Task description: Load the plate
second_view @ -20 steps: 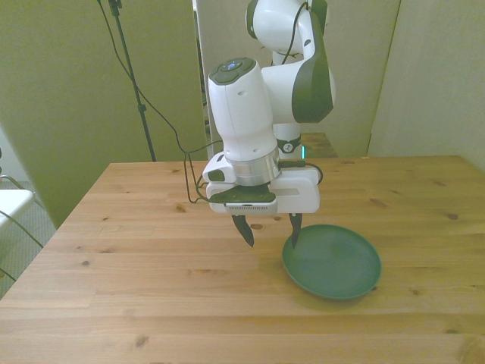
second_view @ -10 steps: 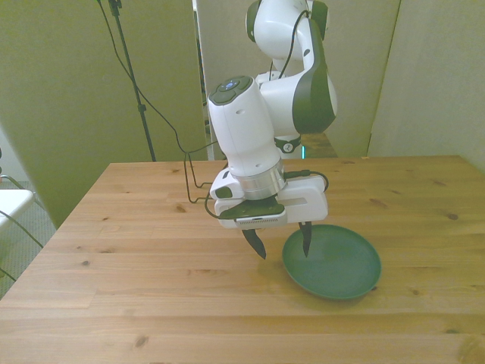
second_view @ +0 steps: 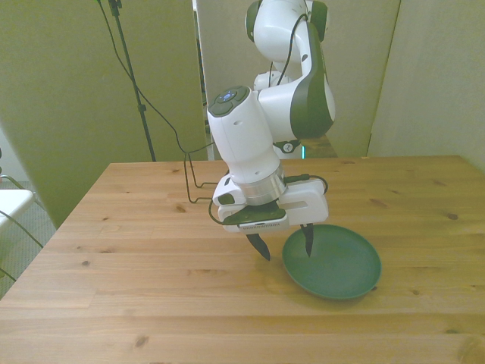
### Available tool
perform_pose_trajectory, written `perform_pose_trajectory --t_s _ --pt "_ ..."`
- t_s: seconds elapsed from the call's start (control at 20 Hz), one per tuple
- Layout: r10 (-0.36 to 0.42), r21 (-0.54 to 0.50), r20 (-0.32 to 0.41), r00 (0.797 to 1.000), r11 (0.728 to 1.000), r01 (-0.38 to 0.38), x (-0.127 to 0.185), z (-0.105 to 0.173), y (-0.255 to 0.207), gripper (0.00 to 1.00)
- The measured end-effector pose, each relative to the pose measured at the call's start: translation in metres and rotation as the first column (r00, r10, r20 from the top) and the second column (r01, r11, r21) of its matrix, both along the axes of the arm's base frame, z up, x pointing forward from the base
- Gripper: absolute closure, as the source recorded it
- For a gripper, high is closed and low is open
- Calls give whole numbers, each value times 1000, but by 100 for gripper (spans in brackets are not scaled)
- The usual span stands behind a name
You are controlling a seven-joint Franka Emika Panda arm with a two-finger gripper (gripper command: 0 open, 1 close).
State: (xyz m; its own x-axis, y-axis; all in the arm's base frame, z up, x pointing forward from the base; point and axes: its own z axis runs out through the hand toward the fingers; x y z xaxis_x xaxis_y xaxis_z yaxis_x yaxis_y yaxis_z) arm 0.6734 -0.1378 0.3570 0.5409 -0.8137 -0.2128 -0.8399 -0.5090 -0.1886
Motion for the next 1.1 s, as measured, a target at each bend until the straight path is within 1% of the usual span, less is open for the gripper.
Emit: perform_pose_trajectory --t_s 1.1 --pt "7 10 -4 1000 1000 -7 1 -10 4 100"
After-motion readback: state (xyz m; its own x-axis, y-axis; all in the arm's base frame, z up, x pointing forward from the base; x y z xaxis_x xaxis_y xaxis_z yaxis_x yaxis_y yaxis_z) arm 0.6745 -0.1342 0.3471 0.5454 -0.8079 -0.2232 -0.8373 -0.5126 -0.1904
